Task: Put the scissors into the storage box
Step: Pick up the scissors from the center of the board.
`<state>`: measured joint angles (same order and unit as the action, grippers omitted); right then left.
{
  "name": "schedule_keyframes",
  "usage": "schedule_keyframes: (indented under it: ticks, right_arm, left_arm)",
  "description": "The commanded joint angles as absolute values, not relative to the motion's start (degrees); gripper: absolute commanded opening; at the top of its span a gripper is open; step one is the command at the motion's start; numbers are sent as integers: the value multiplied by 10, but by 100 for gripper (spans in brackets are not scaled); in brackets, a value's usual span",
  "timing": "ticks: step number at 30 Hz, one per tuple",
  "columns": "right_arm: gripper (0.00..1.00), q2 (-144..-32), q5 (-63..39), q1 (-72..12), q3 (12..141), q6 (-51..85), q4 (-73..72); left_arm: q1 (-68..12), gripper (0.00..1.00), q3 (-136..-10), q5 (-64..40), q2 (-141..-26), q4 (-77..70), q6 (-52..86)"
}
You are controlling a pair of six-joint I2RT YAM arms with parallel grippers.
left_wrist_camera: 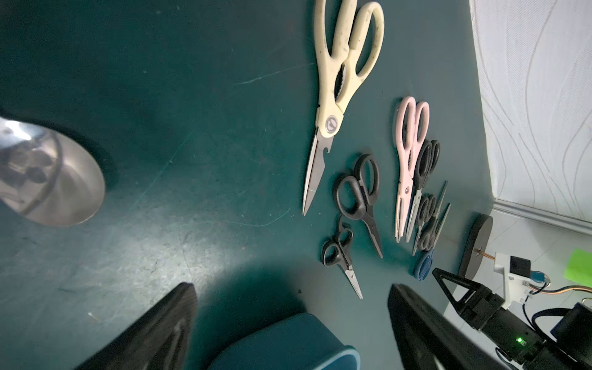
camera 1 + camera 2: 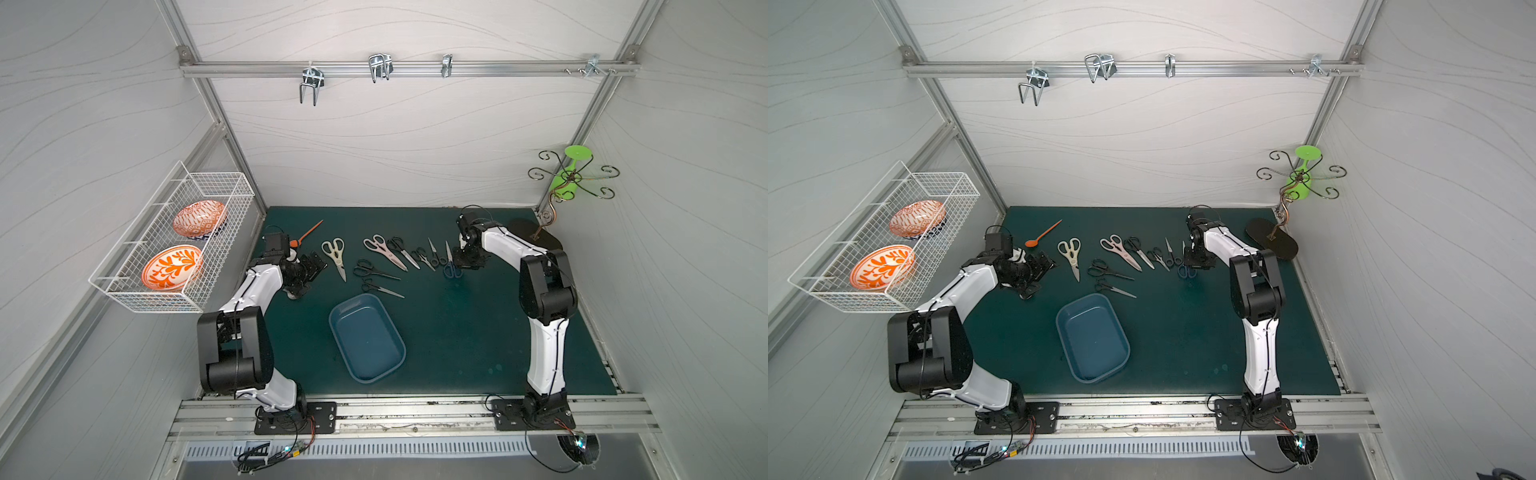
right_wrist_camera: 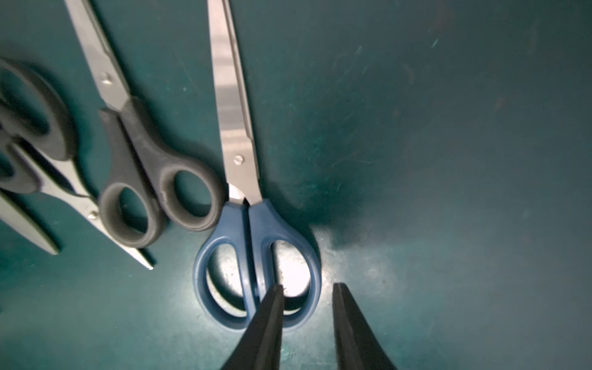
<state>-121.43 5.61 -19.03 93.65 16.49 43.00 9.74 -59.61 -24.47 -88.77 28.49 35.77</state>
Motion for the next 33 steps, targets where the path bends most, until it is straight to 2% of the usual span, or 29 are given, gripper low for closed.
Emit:
schedule_keyframes:
  ticks: [1, 12, 17, 22, 33]
  right_arm:
    - [30, -1230, 60, -189, 936, 161, 438]
    - [28, -1238, 61, -189, 924, 162, 430]
    - [21, -1240, 59, -189, 915, 160, 424]
    - [20, -1240, 55, -189, 914, 160, 419]
    - [4, -1240, 58, -189, 921, 168, 422]
  left_arm:
    - [104, 98, -594, -252, -882, 266, 365]
    - [126, 98, -587, -262, -882, 257, 376]
    - [135, 98, -585, -265, -882, 254, 381]
    - [138, 98, -583, -264, -879, 252, 381]
    - [138, 97, -583, -264, -880, 252, 382]
